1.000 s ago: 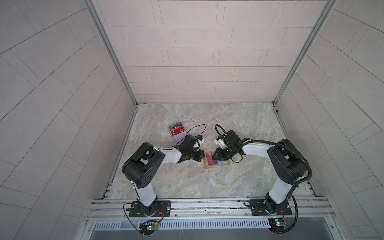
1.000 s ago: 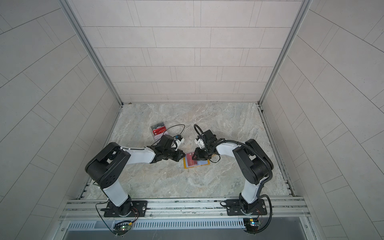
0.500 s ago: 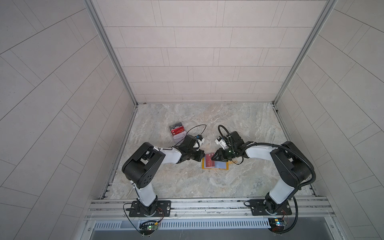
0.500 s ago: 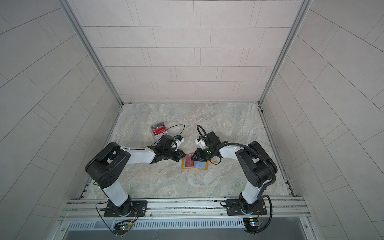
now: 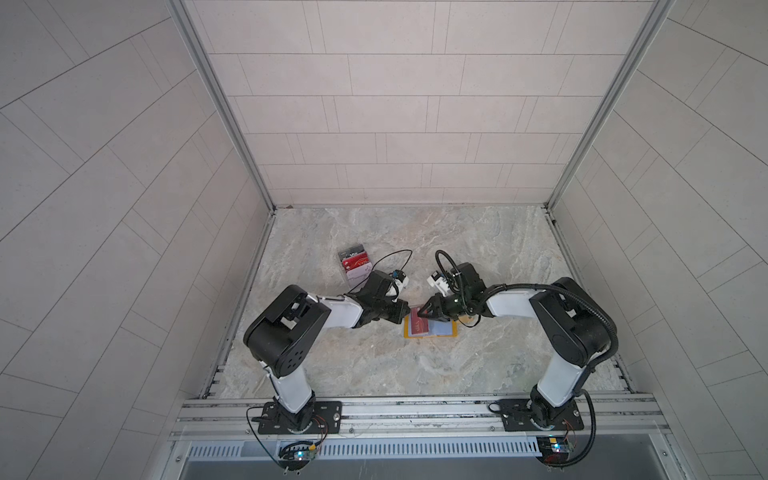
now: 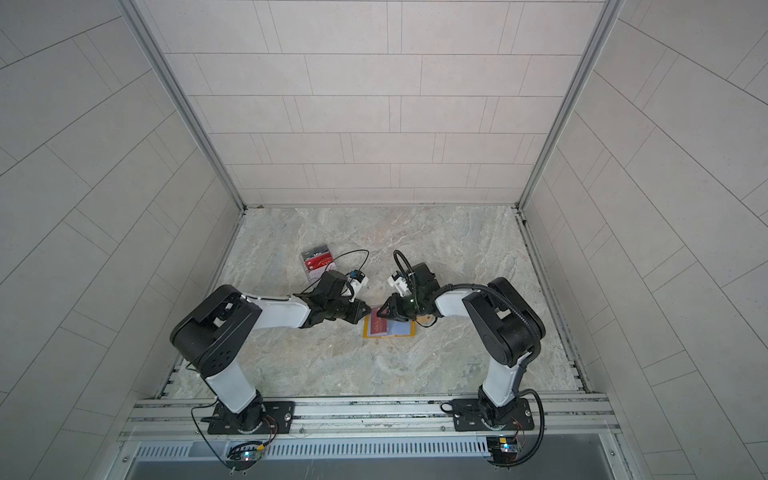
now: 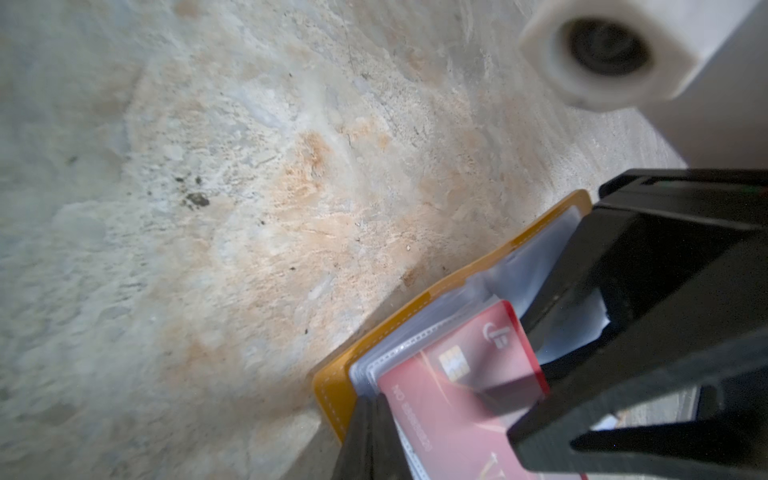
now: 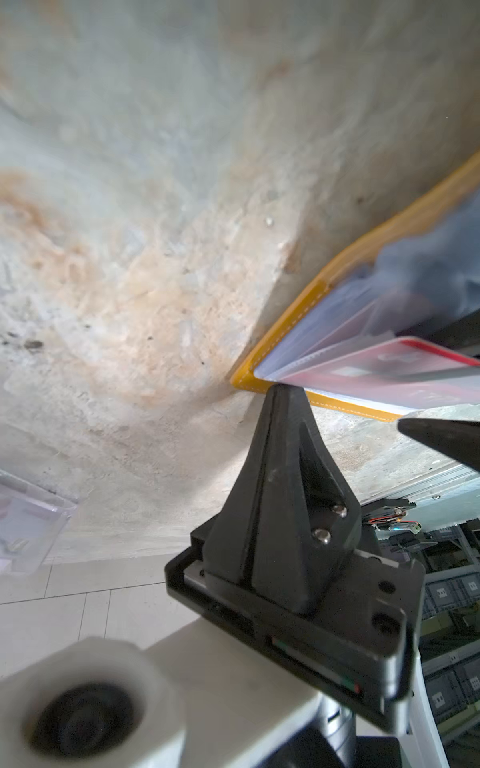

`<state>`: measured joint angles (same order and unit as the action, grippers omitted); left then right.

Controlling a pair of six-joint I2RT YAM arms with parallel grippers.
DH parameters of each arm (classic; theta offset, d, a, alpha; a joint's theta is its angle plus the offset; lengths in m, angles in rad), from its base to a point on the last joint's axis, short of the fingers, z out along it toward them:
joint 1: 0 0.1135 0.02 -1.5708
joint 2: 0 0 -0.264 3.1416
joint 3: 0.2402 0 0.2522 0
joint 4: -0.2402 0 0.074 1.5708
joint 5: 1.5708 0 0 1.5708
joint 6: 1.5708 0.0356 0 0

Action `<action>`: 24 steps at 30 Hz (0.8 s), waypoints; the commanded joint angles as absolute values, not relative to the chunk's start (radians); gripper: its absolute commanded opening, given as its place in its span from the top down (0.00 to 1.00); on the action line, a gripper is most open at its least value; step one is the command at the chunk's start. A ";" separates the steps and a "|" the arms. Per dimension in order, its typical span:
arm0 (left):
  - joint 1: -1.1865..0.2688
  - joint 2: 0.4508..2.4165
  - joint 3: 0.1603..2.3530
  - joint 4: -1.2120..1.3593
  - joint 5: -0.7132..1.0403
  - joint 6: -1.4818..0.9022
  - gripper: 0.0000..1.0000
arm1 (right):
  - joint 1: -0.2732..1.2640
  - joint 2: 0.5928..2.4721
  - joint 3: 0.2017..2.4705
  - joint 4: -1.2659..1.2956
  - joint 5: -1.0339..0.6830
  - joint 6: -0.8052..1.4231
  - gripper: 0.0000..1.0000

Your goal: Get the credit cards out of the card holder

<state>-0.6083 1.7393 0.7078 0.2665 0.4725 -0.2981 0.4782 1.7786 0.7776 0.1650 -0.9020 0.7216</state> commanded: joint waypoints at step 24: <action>-0.598 1.771 0.654 0.181 0.427 -0.296 1.00 | 0.487 1.783 0.708 0.430 -0.983 0.872 0.74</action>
<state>-0.6060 1.7390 0.6952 0.2913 0.4736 -0.2981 0.4923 1.8008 0.7223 0.3546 -0.9535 0.8406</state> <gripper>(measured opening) 0.041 0.260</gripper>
